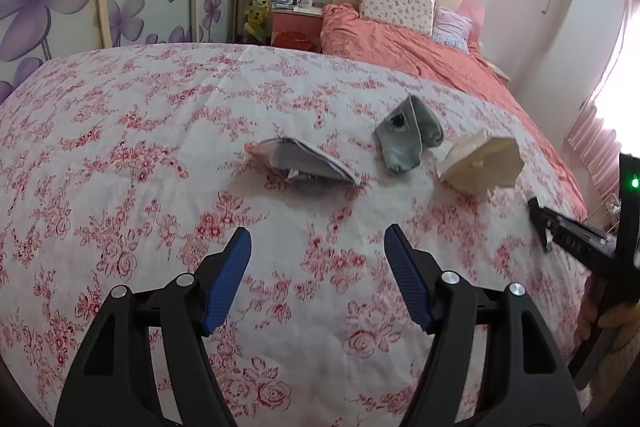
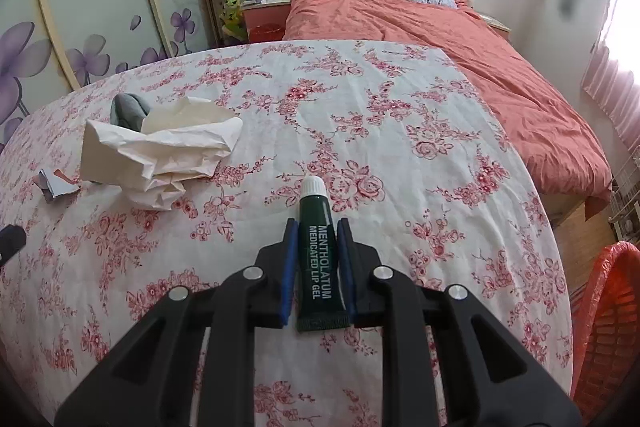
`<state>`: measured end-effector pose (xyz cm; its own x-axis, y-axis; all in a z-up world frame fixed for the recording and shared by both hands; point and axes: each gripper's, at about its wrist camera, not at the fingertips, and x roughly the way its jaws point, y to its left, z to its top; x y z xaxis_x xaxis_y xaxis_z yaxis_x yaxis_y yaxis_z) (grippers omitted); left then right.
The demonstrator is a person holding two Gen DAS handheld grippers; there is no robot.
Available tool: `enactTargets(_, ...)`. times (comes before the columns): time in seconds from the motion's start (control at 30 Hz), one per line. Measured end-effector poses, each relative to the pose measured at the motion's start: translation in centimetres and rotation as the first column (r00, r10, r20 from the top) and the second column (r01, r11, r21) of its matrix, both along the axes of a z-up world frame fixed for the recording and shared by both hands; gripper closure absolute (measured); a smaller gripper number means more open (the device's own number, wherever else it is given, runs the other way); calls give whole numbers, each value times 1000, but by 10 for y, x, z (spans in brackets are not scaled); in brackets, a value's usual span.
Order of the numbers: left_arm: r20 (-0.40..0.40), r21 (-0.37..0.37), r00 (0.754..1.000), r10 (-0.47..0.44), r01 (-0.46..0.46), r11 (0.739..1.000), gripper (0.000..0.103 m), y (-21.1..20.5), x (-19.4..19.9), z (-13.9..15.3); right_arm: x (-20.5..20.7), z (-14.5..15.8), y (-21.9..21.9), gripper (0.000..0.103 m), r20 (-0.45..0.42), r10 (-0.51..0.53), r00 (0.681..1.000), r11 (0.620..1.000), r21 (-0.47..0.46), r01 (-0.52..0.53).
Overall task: Collect trash
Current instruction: 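Grasp the crumpled white tissue with the left gripper and lift it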
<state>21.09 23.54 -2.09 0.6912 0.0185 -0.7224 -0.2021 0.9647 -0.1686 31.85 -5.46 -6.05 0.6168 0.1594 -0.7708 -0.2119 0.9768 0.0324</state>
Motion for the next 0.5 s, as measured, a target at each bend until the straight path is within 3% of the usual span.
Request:
enactTargets(0.33, 45, 21, 997, -58, 57, 998, 35, -33, 13, 18, -16, 2, -13, 83, 18, -11, 1000, 1000, 7, 11)
enactTargets(0.5, 69, -19, 993, -95, 96, 995, 35, -51, 24, 26, -22, 2, -24, 83, 18, -25, 1000, 999, 21, 25)
